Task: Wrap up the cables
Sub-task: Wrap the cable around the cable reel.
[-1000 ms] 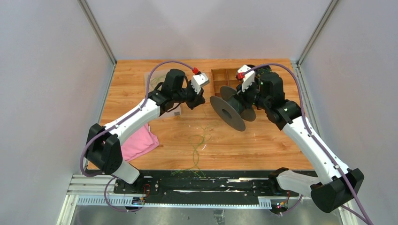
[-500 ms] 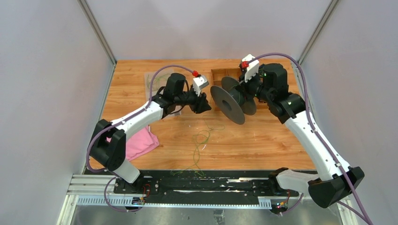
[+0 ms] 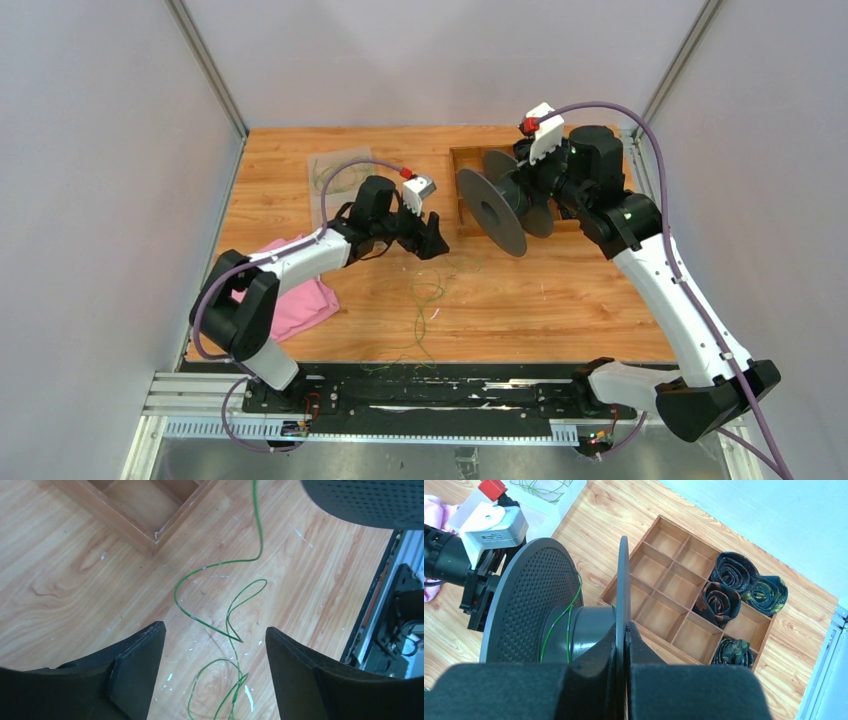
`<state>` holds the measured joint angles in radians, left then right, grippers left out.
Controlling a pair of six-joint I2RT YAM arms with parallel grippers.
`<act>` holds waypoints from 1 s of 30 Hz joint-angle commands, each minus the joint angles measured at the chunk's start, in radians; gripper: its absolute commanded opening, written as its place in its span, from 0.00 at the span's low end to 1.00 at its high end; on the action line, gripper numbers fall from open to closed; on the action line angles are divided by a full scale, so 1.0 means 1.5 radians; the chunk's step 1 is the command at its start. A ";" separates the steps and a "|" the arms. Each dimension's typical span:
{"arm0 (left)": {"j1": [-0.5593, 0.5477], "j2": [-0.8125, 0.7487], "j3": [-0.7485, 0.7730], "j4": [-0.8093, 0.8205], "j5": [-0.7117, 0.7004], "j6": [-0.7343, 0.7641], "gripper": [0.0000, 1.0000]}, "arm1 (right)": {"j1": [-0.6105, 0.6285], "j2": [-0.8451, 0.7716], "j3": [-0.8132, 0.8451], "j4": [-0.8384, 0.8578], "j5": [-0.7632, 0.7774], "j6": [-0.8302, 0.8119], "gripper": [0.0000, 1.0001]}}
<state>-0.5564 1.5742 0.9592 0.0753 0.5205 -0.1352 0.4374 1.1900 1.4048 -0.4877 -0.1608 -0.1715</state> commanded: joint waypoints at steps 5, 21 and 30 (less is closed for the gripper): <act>0.006 0.079 0.027 0.041 0.010 -0.098 0.69 | -0.008 -0.008 0.013 0.027 0.012 0.013 0.01; 0.002 0.123 0.034 0.045 0.055 -0.101 0.04 | -0.008 0.029 0.065 0.019 0.057 0.065 0.01; -0.042 0.092 0.047 -0.057 0.036 0.025 0.00 | -0.011 0.070 0.118 0.010 0.144 0.108 0.01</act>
<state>-0.5743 1.7489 1.0012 0.0845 0.5793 -0.2249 0.4374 1.2842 1.5070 -0.5068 -0.0292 -0.0673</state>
